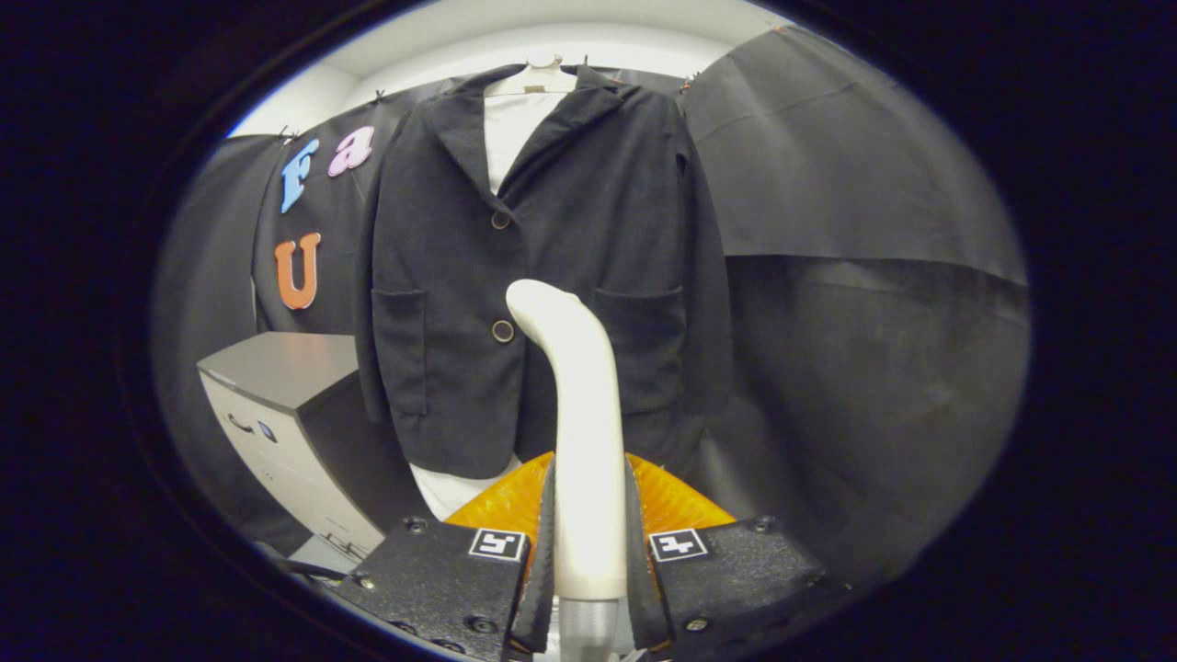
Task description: Iron the clothes twice with a garment steamer, once on the left side and once on the right side.
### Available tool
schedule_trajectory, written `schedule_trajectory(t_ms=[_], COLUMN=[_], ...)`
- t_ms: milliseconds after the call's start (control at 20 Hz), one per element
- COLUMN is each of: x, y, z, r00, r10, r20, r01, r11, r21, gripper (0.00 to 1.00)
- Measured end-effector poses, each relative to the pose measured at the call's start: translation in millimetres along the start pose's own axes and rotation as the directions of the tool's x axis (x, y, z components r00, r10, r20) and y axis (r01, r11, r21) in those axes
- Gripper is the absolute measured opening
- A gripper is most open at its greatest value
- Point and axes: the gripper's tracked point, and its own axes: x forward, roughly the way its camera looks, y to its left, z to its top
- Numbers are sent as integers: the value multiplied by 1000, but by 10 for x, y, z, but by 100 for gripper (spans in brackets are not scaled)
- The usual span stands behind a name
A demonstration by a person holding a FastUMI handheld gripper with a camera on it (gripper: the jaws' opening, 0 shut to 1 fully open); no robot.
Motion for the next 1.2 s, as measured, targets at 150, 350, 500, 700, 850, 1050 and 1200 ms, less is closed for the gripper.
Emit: schedule_trajectory(t_ms=[150,350,500,700,850,1050,1200], x=[-21,-34,-62,-106,-259,-531,-762], y=[28,36,34,68,131,222,328], z=[-74,-163,-262,-262,-56,221,369], r00=[999,997,992,988,991,993,995], r10=[29,53,69,96,116,120,93], r20=[-32,-62,-105,-117,-69,-9,40], r01=[-28,-51,-62,-82,-107,-117,-100], r11=[999,998,996,990,987,978,971], r21=[28,37,65,115,119,173,218], gripper=[36,36,36,36,36,36,36])
